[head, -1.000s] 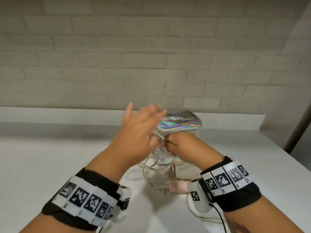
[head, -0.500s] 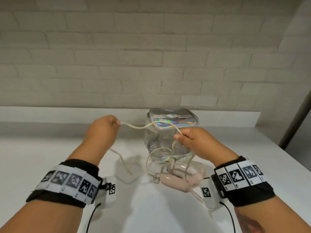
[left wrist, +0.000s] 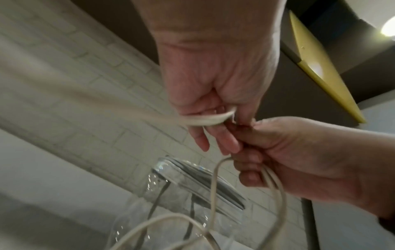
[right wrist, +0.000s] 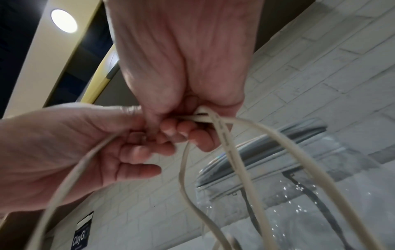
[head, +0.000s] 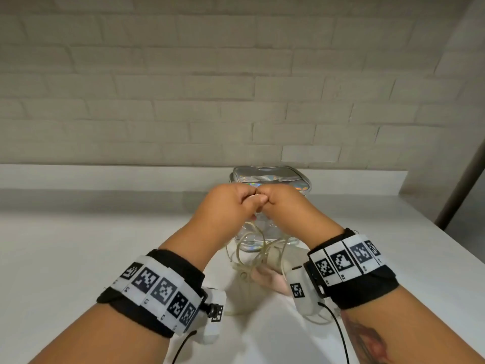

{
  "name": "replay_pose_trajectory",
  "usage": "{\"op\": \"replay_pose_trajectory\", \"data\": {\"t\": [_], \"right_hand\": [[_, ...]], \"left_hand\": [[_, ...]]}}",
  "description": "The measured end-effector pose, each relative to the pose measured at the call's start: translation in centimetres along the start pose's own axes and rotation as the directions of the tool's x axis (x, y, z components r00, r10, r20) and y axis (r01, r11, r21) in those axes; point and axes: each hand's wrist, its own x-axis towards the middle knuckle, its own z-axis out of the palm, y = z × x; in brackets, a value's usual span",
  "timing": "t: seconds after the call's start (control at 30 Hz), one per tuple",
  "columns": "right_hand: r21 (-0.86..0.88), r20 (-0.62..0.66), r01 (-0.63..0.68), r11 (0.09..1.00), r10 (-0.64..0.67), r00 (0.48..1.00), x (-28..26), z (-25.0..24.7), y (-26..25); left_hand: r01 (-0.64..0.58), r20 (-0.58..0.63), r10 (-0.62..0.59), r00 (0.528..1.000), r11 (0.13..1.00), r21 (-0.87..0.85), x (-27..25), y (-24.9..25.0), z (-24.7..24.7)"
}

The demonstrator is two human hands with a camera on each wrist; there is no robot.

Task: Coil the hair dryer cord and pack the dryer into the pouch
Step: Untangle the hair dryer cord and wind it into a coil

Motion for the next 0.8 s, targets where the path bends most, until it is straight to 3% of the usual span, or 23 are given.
{"op": "replay_pose_trajectory", "data": {"t": [0.07,0.13,0.17,0.23,0.27,0.3,0.37,0.4,0.47,0.53,0.6,0.67,0.73,0.8], "right_hand": [[0.085,-0.041,0.010,0.996,-0.007,0.999,-0.6,0.0,0.4],[0.123,-0.052,0.004,0.992,0.002,0.999,-1.4,-0.2,1.0],[0.131,-0.052,0.001,0.991,0.005,0.999,-1.5,-0.3,1.3],[0.179,-0.076,-0.017,0.984,0.031,0.997,-1.7,-0.4,2.3],[0.223,-0.093,-0.033,0.974,0.055,0.994,-1.7,-0.3,2.9],[0.271,-0.107,-0.040,0.962,0.071,0.992,-1.7,-0.2,3.3],[0.322,-0.103,-0.046,0.945,0.084,0.991,-1.7,0.2,3.4],[0.332,-0.086,-0.044,0.942,0.076,0.993,-1.6,0.4,3.0],[0.315,-0.047,-0.034,0.949,0.051,0.998,-1.2,0.7,2.0],[0.274,-0.031,-0.003,0.962,0.012,0.999,-0.6,0.8,0.8],[0.258,-0.030,0.026,0.966,-0.019,0.999,-0.1,0.6,-0.1],[0.246,-0.043,0.041,0.968,-0.031,0.999,0.0,0.2,-0.2],[0.252,-0.062,0.048,0.967,-0.034,0.997,-0.3,-0.1,0.3],[0.335,-0.073,0.045,0.941,-0.022,0.997,-0.7,-0.1,1.1]], "left_hand": [[0.031,0.009,-0.031,0.999,0.998,0.045,0.6,-0.1,-0.7],[0.059,-0.127,-0.058,0.990,0.998,0.005,1.1,-0.7,-2.4],[0.055,-0.264,-0.060,0.963,0.998,-0.025,1.4,-1.3,-3.4],[0.062,-0.526,-0.131,0.841,0.987,-0.147,1.6,-3.2,-5.7],[0.096,-0.585,-0.191,0.788,0.977,-0.188,1.6,-4.2,-6.5],[0.149,-0.604,-0.228,0.764,0.973,-0.178,1.7,-5.4,-7.0],[0.279,-0.580,-0.187,0.793,0.957,0.073,1.4,-6.7,-6.9],[0.260,-0.556,-0.082,0.827,0.932,0.251,1.2,-6.8,-6.3],[0.007,-0.405,0.204,0.891,0.887,0.462,0.8,-5.8,-4.2],[-0.226,-0.188,0.347,0.919,0.853,0.471,0.4,-3.9,-1.8],[-0.299,-0.052,0.367,0.929,0.825,0.480,0.3,-2.7,-0.2],[-0.256,-0.036,0.298,0.954,0.871,0.419,0.7,-2.4,-0.1],[-0.177,-0.070,0.217,0.974,0.913,0.368,1.3,-2.4,-0.6],[-0.121,-0.201,0.181,0.963,0.953,0.279,1.7,-2.3,-1.7]]}}
